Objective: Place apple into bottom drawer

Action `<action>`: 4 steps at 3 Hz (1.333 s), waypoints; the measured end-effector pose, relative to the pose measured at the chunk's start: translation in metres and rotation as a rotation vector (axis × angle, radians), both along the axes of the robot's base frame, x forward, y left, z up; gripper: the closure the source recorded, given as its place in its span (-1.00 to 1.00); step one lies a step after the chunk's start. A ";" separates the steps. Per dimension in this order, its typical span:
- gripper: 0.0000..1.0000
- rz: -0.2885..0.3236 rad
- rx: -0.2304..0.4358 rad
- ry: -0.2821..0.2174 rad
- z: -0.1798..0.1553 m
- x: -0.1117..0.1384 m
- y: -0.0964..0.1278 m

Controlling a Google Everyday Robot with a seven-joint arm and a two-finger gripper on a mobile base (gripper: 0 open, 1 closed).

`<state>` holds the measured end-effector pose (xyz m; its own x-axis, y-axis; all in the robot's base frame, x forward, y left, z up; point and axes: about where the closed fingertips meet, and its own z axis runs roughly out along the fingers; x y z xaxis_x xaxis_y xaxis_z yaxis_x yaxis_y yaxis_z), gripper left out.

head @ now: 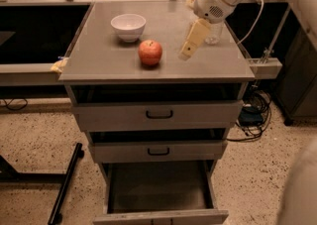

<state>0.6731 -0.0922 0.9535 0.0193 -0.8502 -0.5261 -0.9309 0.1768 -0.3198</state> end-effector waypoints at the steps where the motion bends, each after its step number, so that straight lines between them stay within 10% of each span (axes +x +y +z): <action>1: -1.00 0.029 0.074 0.049 -0.014 0.032 0.033; 4: -1.00 0.047 0.185 0.194 -0.064 0.068 0.081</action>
Offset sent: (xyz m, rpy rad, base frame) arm 0.0859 0.0702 -0.0397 0.2039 0.1785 0.0271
